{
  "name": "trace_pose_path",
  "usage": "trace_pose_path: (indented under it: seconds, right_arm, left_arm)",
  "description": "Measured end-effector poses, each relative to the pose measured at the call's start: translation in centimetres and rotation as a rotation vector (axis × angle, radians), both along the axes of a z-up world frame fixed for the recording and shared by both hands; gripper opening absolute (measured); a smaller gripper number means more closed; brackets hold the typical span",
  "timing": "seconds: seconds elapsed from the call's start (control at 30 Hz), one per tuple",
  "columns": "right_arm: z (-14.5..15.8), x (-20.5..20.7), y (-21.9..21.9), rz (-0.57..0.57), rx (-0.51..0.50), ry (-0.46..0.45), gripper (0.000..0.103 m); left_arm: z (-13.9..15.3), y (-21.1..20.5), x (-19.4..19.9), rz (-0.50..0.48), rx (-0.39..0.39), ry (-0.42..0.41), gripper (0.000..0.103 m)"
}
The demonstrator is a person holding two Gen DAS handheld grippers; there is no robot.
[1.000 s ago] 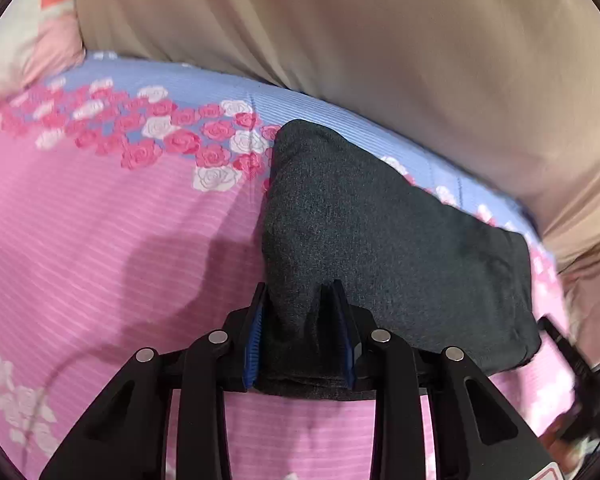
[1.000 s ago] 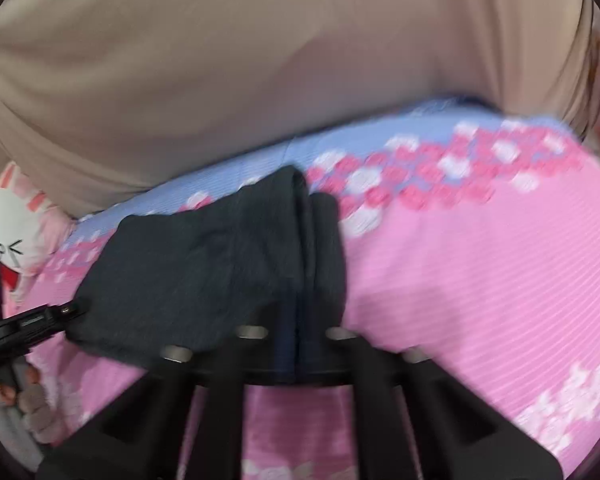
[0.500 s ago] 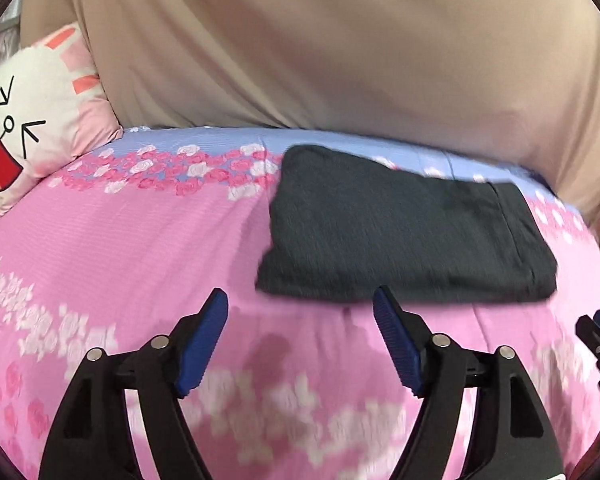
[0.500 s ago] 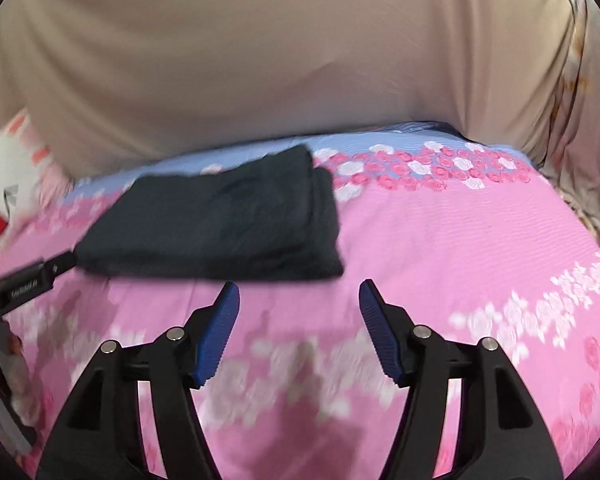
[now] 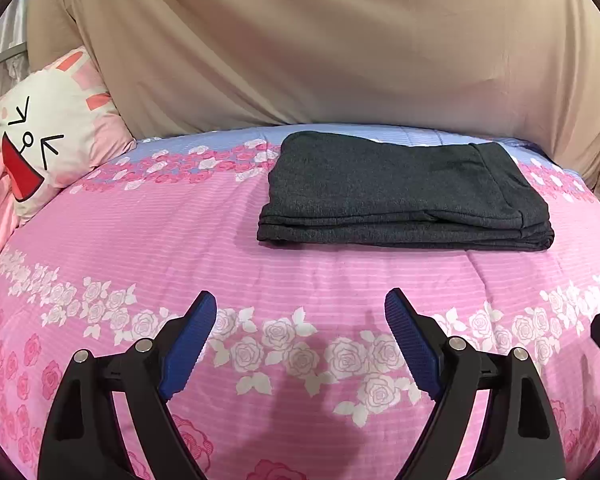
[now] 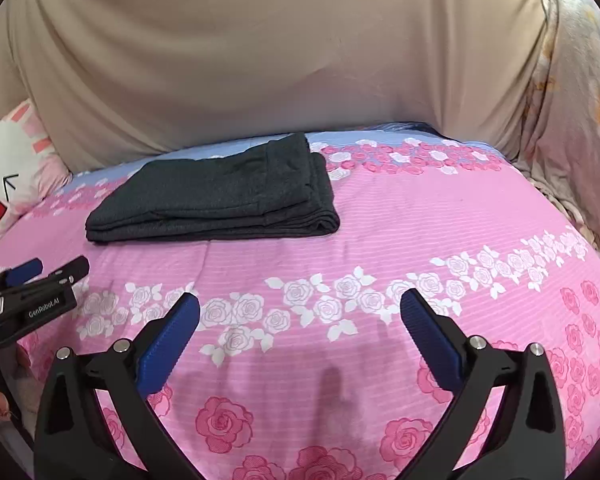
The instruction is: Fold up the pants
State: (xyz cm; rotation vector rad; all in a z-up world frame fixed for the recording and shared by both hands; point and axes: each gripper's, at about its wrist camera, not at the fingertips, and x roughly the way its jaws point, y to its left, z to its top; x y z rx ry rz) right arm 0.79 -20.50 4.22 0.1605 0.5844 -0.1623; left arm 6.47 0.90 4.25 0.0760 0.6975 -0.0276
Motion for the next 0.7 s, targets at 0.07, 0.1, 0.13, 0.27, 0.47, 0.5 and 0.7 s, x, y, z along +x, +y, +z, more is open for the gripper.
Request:
trace_pose_path:
  seconds: [0.07, 0.1, 0.13, 0.27, 0.47, 0.5, 0.7]
  right_arm:
    - [-0.1, -0.1, -0.3, -0.005, 0.009, -0.001, 0.098]
    - [-0.1, -0.1, -0.4, -0.006, 0.015, -0.002, 0.098]
    - [-0.1, -0.1, -0.5, -0.01, 0.022, 0.0, 0.098]
    - [-0.2, 0.0, -0.6, -0.019, 0.028, 0.013, 0.098]
    - [-0.3, 0.1, -0.7, -0.006, 0.027, 0.013, 0.098]
    - [-0.2, 0.1, -0.7, -0.003, 0.028, 0.01, 0.098]
    - [-0.2, 0.0, -0.5, 0.002, 0.028, 0.008, 0.098]
  left_arm:
    - [0.1, 0.1, -0.2, 0.004, -0.004, -0.011, 0.084]
    - [0.2, 0.1, -0.3, 0.007, -0.003, -0.014, 0.084]
    - [0.2, 0.1, -0.3, 0.011, -0.001, -0.015, 0.084]
    - [0.3, -0.1, -0.4, 0.015, 0.021, -0.021, 0.084]
    - [0.4, -0.5, -0.6, 0.007, 0.057, -0.028, 0.086]
    - [0.4, -0.6, -0.6, 0.01, 0.072, -0.029, 0.087]
    - [0.5, -1.8, -1.1, 0.017, 0.164, -0.047, 0.087]
